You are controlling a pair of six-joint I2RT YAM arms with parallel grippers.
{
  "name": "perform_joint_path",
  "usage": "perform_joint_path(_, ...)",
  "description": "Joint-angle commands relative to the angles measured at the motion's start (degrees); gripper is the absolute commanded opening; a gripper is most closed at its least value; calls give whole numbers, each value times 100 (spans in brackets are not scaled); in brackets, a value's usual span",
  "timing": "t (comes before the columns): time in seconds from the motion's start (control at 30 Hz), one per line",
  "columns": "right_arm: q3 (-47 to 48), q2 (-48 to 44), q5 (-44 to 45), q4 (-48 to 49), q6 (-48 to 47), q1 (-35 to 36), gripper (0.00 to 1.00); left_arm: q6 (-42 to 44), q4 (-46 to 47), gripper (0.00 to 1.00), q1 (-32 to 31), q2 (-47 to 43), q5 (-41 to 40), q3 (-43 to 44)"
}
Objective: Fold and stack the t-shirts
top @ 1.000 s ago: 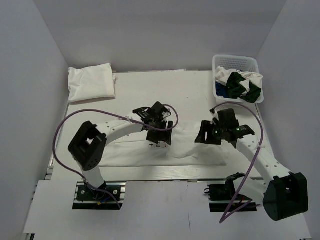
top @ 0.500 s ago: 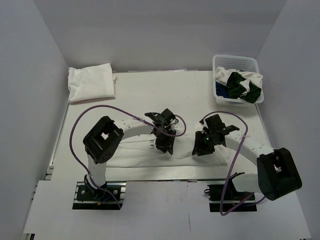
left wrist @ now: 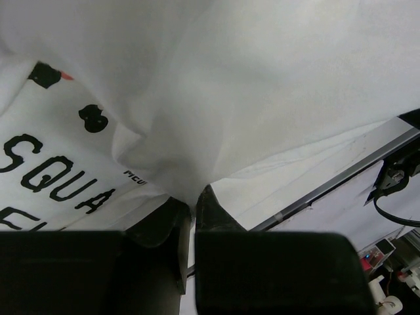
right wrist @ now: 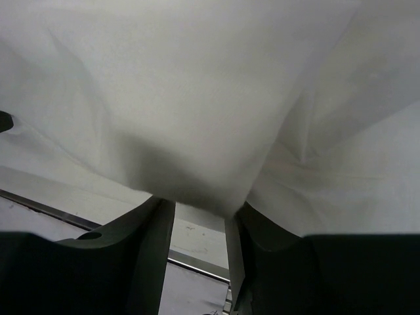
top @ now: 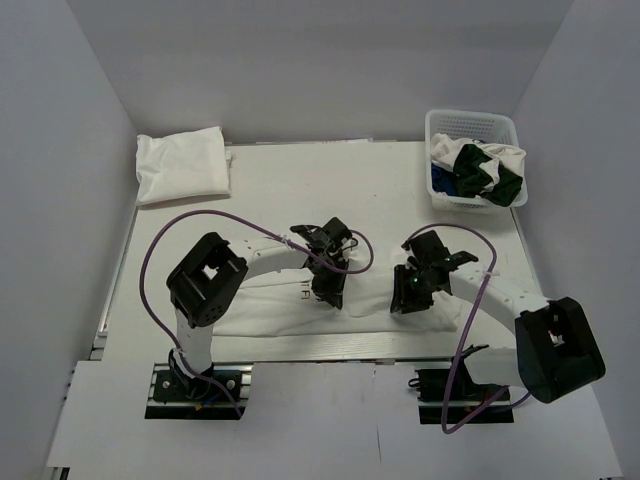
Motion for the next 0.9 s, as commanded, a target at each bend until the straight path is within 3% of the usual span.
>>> perform_joint_path(0.0, 167, -252, 163, -333, -132, 25, 42, 55, 23, 5, -60, -187, 123, 246)
perform_joint_path(0.33, 27, 125, -180, 150, -202, 78, 45, 160, 23, 0, -60, -187, 237, 246)
perform_joint_path(0.5, 80, 196, -268, 238, -202, 131, 17, 161, 23, 0, -60, -187, 290, 246)
perform_joint_path(0.53, 71, 153, -268, 238, -211, 131, 3, 213, 93, 0, -60, -274, 351, 194)
perform_joint_path(0.57, 71, 56, -277, 220, -220, 131, 0, 213, 94, 0, -60, -362, 439, 193)
perform_joint_path(0.87, 396, -1471, -268, -1000, -553, 122, 0, 266, 242, 0, -253, -1100, 817, -131)
